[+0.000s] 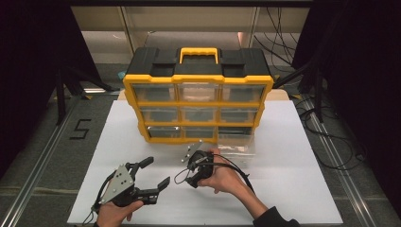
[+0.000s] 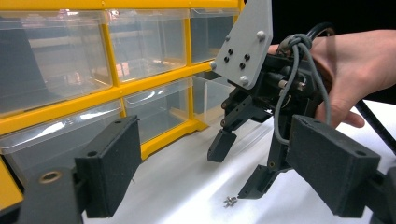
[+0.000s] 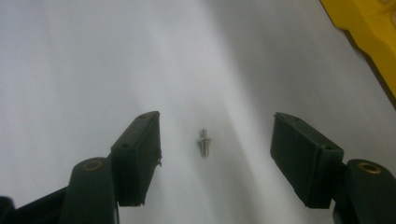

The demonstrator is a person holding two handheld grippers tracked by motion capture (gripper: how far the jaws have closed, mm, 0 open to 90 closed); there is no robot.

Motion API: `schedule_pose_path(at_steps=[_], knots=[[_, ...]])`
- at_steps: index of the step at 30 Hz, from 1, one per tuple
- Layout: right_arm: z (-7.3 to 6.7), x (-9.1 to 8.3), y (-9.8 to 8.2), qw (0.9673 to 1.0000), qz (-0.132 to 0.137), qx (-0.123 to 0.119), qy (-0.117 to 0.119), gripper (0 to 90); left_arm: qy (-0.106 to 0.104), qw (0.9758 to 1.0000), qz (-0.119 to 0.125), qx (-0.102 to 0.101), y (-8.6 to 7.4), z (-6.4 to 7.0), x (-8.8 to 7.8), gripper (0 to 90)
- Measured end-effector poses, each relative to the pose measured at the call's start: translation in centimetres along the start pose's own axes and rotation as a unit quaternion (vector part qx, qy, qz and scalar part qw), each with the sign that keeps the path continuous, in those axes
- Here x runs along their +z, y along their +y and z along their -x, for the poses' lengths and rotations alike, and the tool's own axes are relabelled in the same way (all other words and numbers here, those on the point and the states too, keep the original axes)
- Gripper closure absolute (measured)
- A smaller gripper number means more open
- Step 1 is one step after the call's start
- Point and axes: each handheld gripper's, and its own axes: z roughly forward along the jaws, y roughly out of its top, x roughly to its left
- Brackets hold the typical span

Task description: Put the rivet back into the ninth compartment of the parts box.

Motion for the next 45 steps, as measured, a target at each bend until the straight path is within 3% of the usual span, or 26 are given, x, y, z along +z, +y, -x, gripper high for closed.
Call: schedule_pose_path(at_steps=[10,23,32,37,45], knots=[[0.0,0.9,-0.2,0.9998,-0.014,0.004,0.012,40.3,-0.001,1.0000,-0.001,-0.002,0.0,0.1,0.0,17.4],[0.3,2.1,-0.4,0.9992,-0.032,-0.010,0.022,61.0,0.000,1.0000,-0.001,-0.002,0.0,0.1,0.0,17.3],[0.6,2.4,-0.6,0.9990,-0.033,0.008,0.028,73.2,0.000,1.0000,-0.003,-0.002,-0.1,0.1,0.1,17.3],[0.3,2.5,-0.4,0.9989,-0.036,-0.001,0.030,82.4,-0.001,1.0000,-0.003,-0.001,-0.1,0.1,0.1,17.4],[-0.2,2.4,-0.2,0.9990,-0.035,-0.019,0.018,83.2,-0.001,1.0000,-0.002,-0.003,0.0,0.0,0.0,17.3]])
